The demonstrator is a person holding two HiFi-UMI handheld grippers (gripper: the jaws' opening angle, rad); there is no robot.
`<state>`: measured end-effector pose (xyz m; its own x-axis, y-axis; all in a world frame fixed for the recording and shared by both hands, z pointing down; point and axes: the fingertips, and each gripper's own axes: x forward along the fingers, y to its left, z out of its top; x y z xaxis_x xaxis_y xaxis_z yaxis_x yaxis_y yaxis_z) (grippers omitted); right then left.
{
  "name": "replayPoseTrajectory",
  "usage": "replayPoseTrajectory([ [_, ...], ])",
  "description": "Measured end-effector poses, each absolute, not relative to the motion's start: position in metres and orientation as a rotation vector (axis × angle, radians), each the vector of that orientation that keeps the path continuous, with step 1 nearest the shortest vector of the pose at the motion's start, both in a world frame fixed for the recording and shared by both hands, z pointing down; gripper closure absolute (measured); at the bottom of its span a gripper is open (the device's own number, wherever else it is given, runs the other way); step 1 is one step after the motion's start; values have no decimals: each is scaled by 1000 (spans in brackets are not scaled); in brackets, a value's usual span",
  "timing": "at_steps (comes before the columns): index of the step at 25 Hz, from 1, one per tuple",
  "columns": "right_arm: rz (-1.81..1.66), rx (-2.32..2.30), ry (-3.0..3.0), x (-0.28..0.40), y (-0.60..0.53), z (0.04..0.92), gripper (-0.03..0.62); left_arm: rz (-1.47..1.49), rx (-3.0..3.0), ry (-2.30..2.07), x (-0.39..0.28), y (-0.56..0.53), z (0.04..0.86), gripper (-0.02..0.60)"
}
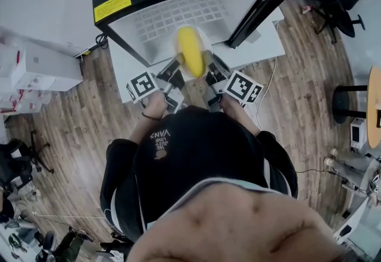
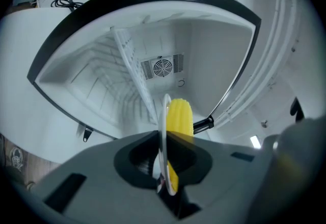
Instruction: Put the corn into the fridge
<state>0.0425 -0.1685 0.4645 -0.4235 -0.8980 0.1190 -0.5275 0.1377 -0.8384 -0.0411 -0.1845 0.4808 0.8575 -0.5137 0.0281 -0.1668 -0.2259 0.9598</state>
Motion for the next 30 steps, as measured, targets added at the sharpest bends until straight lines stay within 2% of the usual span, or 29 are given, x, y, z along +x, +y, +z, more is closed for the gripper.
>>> replayPoseTrajectory([
  [17,-1204,-1389,1987,37,-196,465,566,-381,1757,-471,-45,-209,478,546],
  [30,-1279,-1296,2121,52,-234,470,568,-470,1671,-614,-33,-232,488,548],
])
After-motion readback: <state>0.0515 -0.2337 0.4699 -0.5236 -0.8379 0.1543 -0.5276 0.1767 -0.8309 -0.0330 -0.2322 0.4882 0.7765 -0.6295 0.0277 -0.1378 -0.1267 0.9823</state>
